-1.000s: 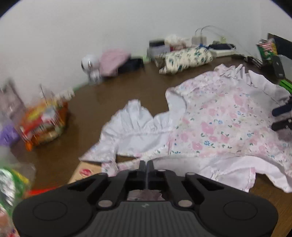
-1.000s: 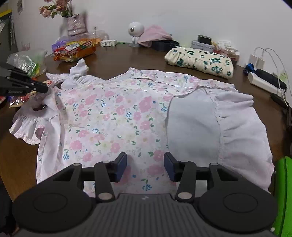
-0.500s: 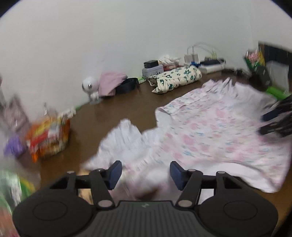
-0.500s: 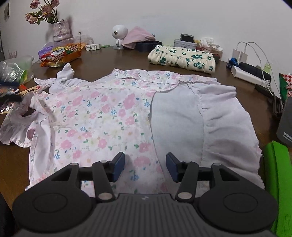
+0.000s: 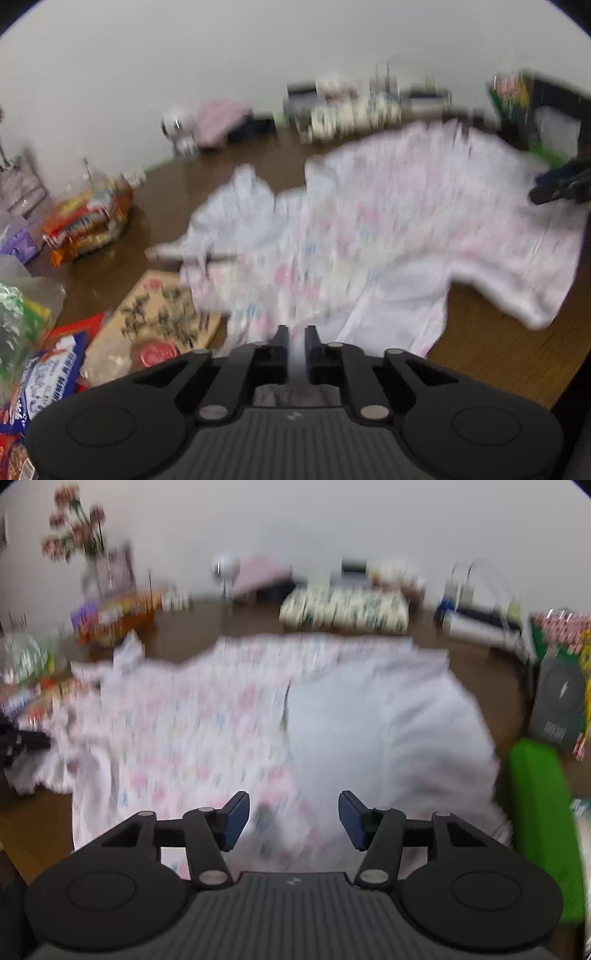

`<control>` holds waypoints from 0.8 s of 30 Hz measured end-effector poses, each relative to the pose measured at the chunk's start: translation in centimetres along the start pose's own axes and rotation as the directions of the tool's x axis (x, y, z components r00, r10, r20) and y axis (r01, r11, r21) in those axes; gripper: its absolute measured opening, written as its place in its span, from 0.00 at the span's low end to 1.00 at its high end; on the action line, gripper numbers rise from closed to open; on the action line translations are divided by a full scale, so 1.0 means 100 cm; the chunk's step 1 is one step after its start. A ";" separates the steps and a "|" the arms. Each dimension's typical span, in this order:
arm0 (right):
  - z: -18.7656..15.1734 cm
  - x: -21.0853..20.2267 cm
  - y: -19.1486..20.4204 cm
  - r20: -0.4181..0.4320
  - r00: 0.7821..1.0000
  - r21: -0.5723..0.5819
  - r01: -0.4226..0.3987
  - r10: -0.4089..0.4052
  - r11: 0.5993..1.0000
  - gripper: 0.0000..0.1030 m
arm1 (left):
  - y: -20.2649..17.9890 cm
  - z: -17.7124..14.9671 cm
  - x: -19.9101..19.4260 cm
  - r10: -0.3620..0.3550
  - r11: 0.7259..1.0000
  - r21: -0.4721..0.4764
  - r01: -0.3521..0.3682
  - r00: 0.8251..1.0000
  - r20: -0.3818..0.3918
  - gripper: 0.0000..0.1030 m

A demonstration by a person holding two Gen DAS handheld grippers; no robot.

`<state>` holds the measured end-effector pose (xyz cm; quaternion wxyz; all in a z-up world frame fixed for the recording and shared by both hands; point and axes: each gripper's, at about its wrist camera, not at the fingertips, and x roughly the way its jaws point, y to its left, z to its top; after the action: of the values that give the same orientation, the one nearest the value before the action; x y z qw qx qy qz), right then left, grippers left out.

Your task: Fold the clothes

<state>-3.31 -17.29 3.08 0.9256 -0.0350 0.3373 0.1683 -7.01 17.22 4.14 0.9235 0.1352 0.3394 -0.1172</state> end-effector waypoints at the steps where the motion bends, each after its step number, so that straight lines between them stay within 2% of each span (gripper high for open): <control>1: 0.005 0.000 -0.005 0.013 1.000 -0.014 0.019 -0.019 1.000 0.54 | 0.001 0.008 -0.007 -0.012 0.999 -0.029 0.013 0.999 0.034 0.28; 3: 0.015 0.012 -0.016 0.008 0.999 -0.013 0.050 -0.050 0.999 0.53 | -0.002 0.028 -0.010 -0.037 0.996 -0.075 0.044 0.994 0.100 0.44; 5: 0.024 0.028 -0.028 -0.010 0.997 0.011 0.076 -0.076 0.997 0.47 | -0.013 0.048 0.000 -0.055 0.993 -0.095 0.067 0.990 0.126 0.44; 8: 0.028 0.049 -0.039 -0.050 0.995 0.043 0.094 -0.092 0.995 0.38 | -0.043 0.066 0.041 -0.053 0.995 -0.083 0.058 0.997 0.052 0.44; 9: 0.024 0.052 -0.039 -0.059 0.992 0.032 0.111 -0.109 0.993 0.38 | -0.052 0.068 0.055 -0.050 0.995 -0.086 0.051 0.999 0.021 0.44; 11: 0.017 0.050 -0.041 -0.065 0.987 0.031 0.148 -0.146 0.988 0.48 | -0.063 0.069 0.073 -0.054 0.995 -0.088 0.053 0.999 -0.009 0.44; 13: 0.008 0.040 -0.046 -0.078 0.981 0.047 0.182 -0.178 0.982 0.51 | -0.072 0.068 0.087 -0.039 0.995 -0.088 0.036 0.999 -0.023 0.44; 17: -0.010 0.018 -0.048 -0.088 0.983 0.057 0.167 -0.161 0.984 0.52 | -0.067 0.067 0.103 0.030 0.994 -0.106 -0.032 0.999 -0.015 0.56; 20: -0.016 0.008 -0.046 -0.093 0.988 0.054 0.126 -0.121 0.991 0.53 | -0.058 0.069 0.108 0.062 0.987 -0.147 -0.065 0.998 -0.026 0.55; 21: -0.017 0.005 -0.045 -0.092 0.991 0.052 0.107 -0.102 0.993 0.54 | -0.058 0.070 0.108 0.073 0.986 -0.148 -0.077 0.997 -0.032 0.51; 23: -0.019 -0.016 -0.050 -0.032 0.999 0.022 0.036 -0.036 0.999 0.54 | -0.064 0.068 0.092 0.070 0.989 -0.130 -0.072 0.997 -0.020 0.49; 24: -0.021 -0.029 -0.053 0.010 1.000 -0.005 0.006 -0.006 1.000 0.55 | -0.067 0.067 0.077 0.040 0.992 -0.120 -0.040 0.999 -0.003 0.49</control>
<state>-4.88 -23.50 3.09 0.9277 -0.0373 0.3320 0.1666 0.64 7.81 2.79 0.9320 0.0860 0.3432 -0.0780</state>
